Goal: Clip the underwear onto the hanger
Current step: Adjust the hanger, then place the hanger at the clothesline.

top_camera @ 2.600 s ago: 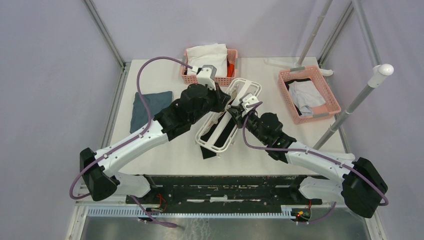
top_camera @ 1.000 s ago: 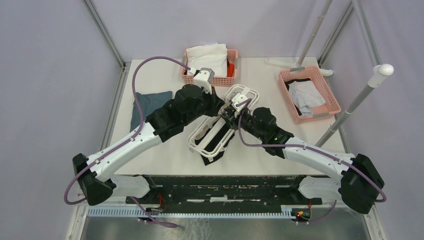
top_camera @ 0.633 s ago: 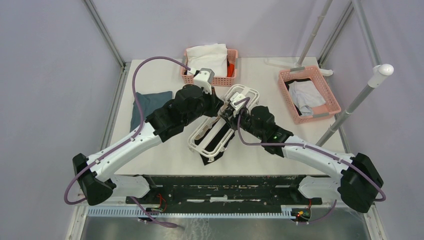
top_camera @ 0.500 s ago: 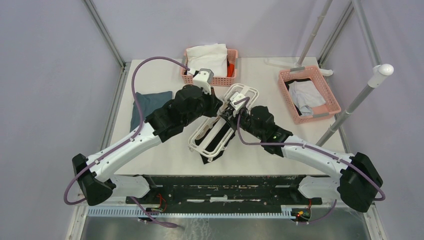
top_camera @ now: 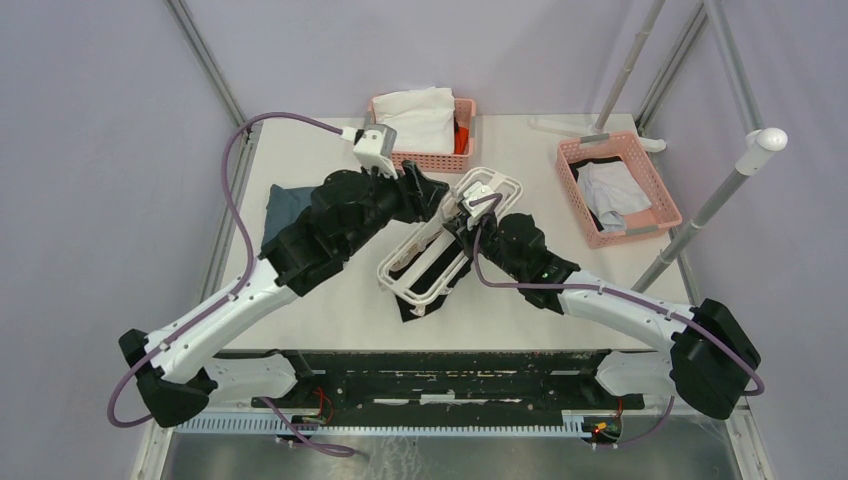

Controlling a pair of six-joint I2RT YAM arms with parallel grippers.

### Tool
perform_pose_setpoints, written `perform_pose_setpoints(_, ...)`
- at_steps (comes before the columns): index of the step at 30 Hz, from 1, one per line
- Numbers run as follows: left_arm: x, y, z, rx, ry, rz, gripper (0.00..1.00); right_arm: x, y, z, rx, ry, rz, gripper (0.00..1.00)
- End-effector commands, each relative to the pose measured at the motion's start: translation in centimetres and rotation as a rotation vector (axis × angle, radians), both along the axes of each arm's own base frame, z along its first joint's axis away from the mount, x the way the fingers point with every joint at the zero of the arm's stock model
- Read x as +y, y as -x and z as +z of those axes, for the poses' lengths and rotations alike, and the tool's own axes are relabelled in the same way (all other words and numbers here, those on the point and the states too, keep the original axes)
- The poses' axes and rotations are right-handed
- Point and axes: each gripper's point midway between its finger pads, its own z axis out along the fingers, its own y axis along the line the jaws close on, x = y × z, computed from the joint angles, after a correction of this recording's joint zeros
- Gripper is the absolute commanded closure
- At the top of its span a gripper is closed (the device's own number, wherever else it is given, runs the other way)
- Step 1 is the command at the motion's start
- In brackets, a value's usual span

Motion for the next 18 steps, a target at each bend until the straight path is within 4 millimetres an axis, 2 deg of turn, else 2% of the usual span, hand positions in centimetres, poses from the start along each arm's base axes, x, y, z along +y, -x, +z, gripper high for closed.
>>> perform_pose_setpoints(1,1.5,0.8,5.8,-0.146,0.108,0.009,0.37,-3.5,-2.6,7.5,-0.217,-0.104,-0.199,1.00)
perform_pose_setpoints(6,3.7,1.5,3.7,-0.160,0.033,0.040,0.35,-9.9,-4.6,12.2,-0.381,-0.077,-0.423,1.00)
perform_pose_setpoints(9,4.7,2.0,2.6,-0.159,-0.007,0.040,0.34,-13.9,-5.7,14.9,-0.445,-0.002,-0.563,1.00)
perform_pose_setpoints(15,6.9,2.9,1.2,-0.156,-0.061,0.071,0.32,-19.7,-5.9,21.1,-0.569,0.065,-0.772,1.00)
perform_pose_setpoints(16,7.3,3.1,0.8,-0.160,-0.065,0.076,0.31,-21.1,-6.1,22.1,-0.583,0.084,-0.828,1.00)
perform_pose_setpoints(18,7.9,3.4,0.9,-0.165,-0.054,0.087,0.31,-22.6,-6.4,23.4,-0.601,0.087,-0.887,1.00)
